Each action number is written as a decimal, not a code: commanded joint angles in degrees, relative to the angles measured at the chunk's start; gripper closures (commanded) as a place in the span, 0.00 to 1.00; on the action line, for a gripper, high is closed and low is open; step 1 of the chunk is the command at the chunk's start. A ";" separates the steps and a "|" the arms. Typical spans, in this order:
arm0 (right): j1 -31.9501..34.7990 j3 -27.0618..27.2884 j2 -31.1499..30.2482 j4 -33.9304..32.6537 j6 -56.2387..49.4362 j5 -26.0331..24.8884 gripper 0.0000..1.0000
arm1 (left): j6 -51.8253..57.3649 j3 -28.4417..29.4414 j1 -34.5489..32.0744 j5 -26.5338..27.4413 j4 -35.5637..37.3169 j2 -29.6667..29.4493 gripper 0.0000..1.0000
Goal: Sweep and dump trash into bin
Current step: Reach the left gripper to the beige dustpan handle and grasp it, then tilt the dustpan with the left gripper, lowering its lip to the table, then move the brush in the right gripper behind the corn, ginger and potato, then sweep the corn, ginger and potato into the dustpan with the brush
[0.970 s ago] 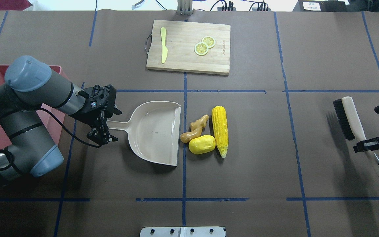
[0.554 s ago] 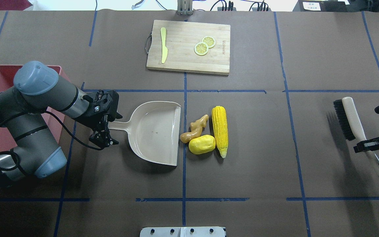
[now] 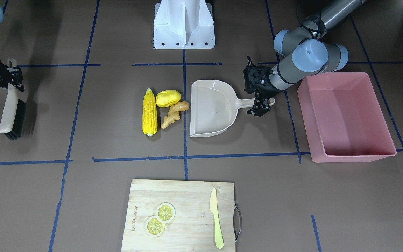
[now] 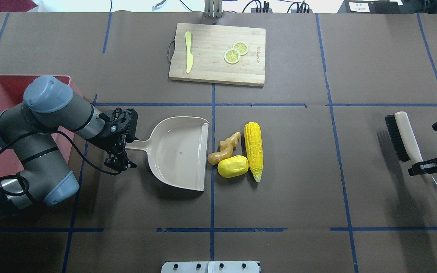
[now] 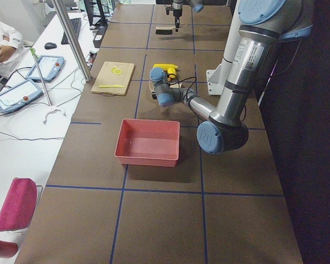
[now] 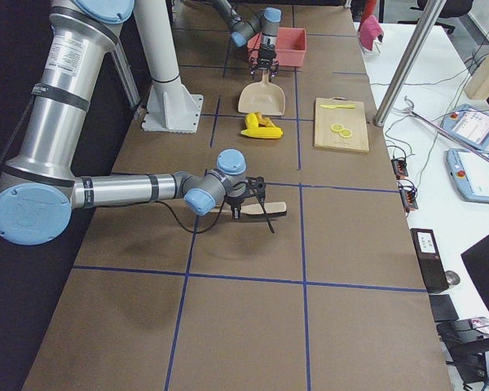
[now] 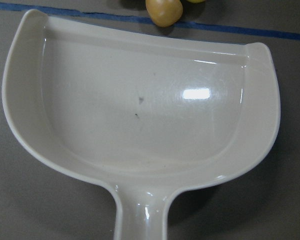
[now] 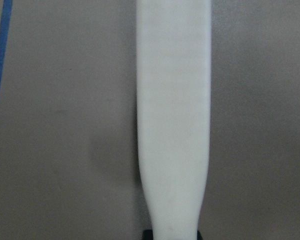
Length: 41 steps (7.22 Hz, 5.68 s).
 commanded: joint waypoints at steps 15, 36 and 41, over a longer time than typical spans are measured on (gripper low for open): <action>0.05 0.09 -0.45 0.44 0.00 -0.01 1.00 | 6.02 -8.11 1.73 6.84 19.16 -2.75 1.00; -27.63 -2.81 31.00 -1.49 35.68 -12.84 1.00 | 1.10 -7.75 1.82 6.59 22.68 -5.13 1.00; -29.66 -8.43 39.87 -3.24 37.09 -14.86 1.00 | 0.83 -8.19 1.82 6.67 22.86 -5.13 1.00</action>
